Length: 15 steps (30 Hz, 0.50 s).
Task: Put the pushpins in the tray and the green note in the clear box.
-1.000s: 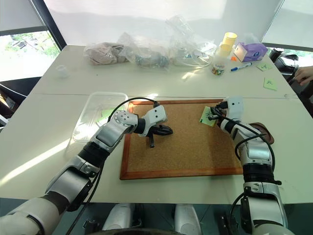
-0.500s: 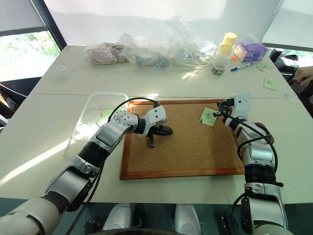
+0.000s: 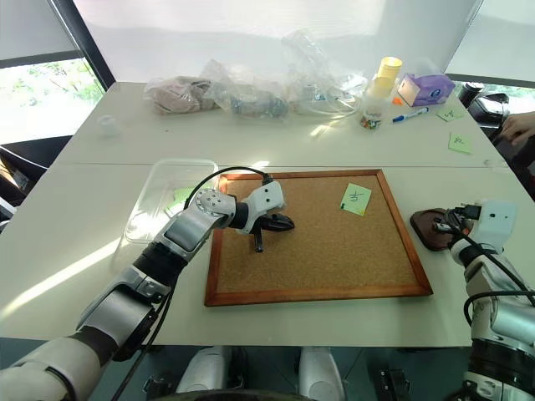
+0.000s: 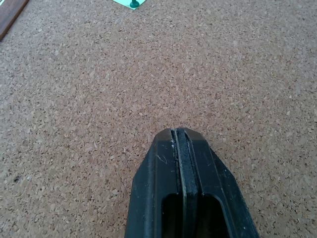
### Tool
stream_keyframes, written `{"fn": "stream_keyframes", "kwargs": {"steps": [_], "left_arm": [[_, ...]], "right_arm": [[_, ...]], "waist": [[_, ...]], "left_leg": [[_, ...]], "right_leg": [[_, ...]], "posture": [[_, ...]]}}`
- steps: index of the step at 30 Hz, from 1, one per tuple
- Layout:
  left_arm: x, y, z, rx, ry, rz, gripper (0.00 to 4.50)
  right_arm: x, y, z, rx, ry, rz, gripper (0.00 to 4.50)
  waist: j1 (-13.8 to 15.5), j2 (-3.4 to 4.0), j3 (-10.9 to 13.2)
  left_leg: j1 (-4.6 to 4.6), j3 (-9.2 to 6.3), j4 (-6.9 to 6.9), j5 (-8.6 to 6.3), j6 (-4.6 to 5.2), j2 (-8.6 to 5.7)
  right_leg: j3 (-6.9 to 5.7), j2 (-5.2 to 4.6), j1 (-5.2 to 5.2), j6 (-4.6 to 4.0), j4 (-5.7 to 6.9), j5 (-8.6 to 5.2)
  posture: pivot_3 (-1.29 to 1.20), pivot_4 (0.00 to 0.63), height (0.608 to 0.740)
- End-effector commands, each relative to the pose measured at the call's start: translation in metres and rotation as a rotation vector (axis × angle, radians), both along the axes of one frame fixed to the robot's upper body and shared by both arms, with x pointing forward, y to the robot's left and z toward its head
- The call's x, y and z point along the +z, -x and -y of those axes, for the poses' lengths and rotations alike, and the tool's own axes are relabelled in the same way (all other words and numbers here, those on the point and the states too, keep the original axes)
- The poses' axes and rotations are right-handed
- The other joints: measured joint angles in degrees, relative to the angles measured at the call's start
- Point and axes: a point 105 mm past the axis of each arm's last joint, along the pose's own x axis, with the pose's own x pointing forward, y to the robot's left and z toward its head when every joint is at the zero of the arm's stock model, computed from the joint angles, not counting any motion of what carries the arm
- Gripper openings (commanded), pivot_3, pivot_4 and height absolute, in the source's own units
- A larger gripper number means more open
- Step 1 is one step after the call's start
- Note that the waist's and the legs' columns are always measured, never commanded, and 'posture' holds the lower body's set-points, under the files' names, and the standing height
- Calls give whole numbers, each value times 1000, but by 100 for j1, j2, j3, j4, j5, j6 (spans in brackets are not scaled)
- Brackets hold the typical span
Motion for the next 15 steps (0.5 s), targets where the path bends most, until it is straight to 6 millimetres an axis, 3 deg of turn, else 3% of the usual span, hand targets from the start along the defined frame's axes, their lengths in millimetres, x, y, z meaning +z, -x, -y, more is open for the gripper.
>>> {"fn": "stream_keyframes", "kwargs": {"steps": [1, 8, 12, 15], "left_arm": [[-15, 4, 1, -6, -45, -33, 0], [-15, 4, 1, -9, -45, -30, 0], [-14, 3, 1, -8, -44, -29, 0], [-14, 3, 1, -7, -44, -29, 0]], "right_arm": [[11, 2, -2, 14, 2, 27, 23], [-3, 6, -1, -4, 7, -19, 23], [-5, 7, 0, -16, -1, -17, 1392], [-3, 7, 0, -16, 12, -14, 3029]], "waist": [[13, 1, -1], [23, 1, -1], [22, 1, -1], [21, 1, -1]], "left_leg": [[0, -1, 0, 0, 0, -1], [-8, -11, 0, -1, 2, -12], [-8, -12, 0, -1, 2, -13], [-8, -13, 0, -1, 2, -13]], "right_leg": [[0, -1, 1, 0, 0, 0], [0, -3, 1, 2, -2, 0], [0, -3, 1, 1, -2, -1], [0, -3, 1, 2, -2, -1]], "posture": [[0, 150, 737], [0, 150, 737], [0, 150, 737], [0, 150, 737]]}}
